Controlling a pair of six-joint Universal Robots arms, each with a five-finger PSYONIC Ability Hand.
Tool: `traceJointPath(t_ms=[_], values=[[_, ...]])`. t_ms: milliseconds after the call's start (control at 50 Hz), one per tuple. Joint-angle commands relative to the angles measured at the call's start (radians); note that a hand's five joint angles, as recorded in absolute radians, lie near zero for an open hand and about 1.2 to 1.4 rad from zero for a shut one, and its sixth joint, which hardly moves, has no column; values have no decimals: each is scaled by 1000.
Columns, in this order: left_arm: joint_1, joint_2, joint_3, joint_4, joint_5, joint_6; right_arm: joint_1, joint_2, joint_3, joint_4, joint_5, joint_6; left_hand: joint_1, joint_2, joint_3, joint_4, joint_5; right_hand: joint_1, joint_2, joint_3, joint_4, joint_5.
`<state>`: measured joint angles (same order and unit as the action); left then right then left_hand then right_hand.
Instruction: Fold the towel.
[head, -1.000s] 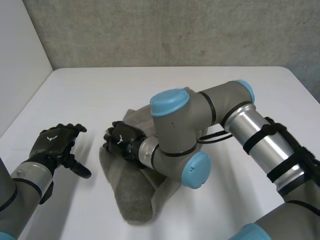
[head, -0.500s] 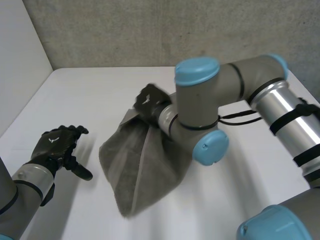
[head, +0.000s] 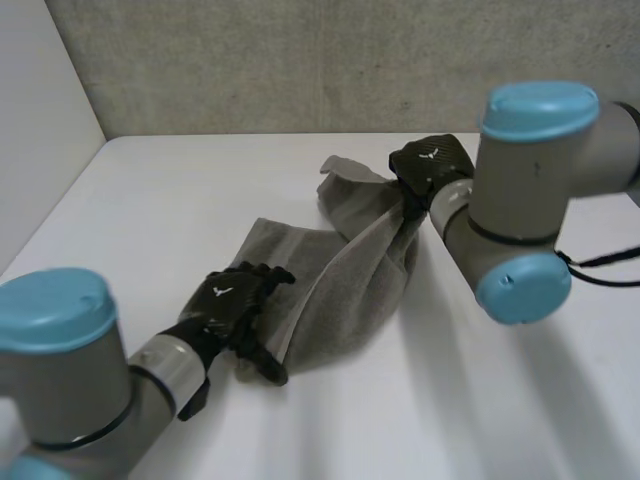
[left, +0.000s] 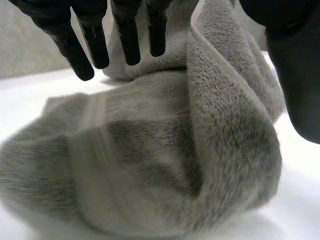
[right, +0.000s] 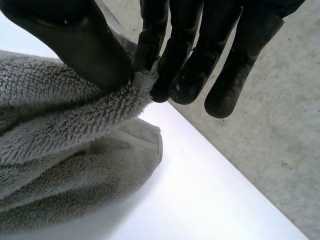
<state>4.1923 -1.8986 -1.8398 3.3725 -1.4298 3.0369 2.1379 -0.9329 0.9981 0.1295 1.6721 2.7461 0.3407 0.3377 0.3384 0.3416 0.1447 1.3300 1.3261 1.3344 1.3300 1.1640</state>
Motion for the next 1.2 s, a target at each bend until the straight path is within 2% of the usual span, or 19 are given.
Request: traceJointPath(t_ms=[20,100,160,180,200,240,280,340,380,460,500,540,580,660,740,820,960,1060,1200], values=[[-37,-151,192,-116,-49,-164,-1,-78,191,-85,-5,-20,2,5,4,1,23,66,70,62,66,58],[-72,-209,260,-150,-61,-187,-6,-95,266,-128,-17,-20,58,61,60,57,79,66,70,62,66,58],[-97,-270,320,-168,-90,-188,-6,-99,292,-159,-26,-22,222,225,224,221,244,66,70,62,66,58],[-104,-298,345,-168,-121,-187,-6,-100,292,-159,-26,-22,513,516,515,512,534,66,70,62,66,58],[-104,-298,346,-168,-121,-187,-7,-104,298,-171,-32,-22,516,519,518,515,537,66,70,62,66,58],[-106,-347,411,-165,-187,-173,-7,-110,295,-183,-58,-22,1054,1057,1056,1053,1075,66,70,62,66,58],[-106,-359,456,-163,-202,-158,-24,-122,274,-214,-158,-25,1056,1059,1058,1055,1077,66,70,62,66,58],[-98,-359,560,-147,-218,-95,-47,-132,254,-243,-215,-28,1056,1059,1058,1055,1077,66,70,62,66,58],[-92,-352,621,-121,-219,-57,-81,-149,196,-362,-300,-28,1056,1059,1058,1055,1077,66,70,62,66,58],[-34,-240,790,19,-238,35,-101,-169,178,-568,-310,0,1056,1059,1058,1055,1077,66,70,62,66,58],[-23,-196,830,86,-241,60,-111,-255,177,-750,-296,27,1056,1059,1058,1055,1077,66,70,62,66,58],[-17,-154,858,165,-239,80,-115,-303,175,-790,-290,53,1056,1059,1058,1055,1077,66,70,62,66,58],[-15,-85,884,327,-227,108,-118,-331,162,-782,-279,81,1056,1059,1058,1055,1077,66,70,62,66,58],[-15,-42,881,387,-181,114,-121,-345,145,-632,-301,115,1056,1059,1058,1055,1077,66,70,62,66,58],[-8,-25,783,271,-101,115,-119,-350,145,-512,-327,99,1056,1059,1058,1055,1077,66,70,62,66,58],[6,-25,653,182,-83,117,-119,-340,171,-294,-408,11,1056,1059,1058,1055,1077,66,70,62,66,58],[63,-5,318,140,-80,145,-121,-333,319,-56,-437,-187,1056,1059,1058,1055,1077,66,70,62,66,58],[126,13,62,194,-54,273,-115,-336,491,-56,-446,-243,1056,1059,1058,1055,1077,66,70,62,66,58],[224,16,-56,347,-54,379,-118,-385,698,-188,-448,-220,1056,1059,1058,1055,1077,66,70,62,66,58]])
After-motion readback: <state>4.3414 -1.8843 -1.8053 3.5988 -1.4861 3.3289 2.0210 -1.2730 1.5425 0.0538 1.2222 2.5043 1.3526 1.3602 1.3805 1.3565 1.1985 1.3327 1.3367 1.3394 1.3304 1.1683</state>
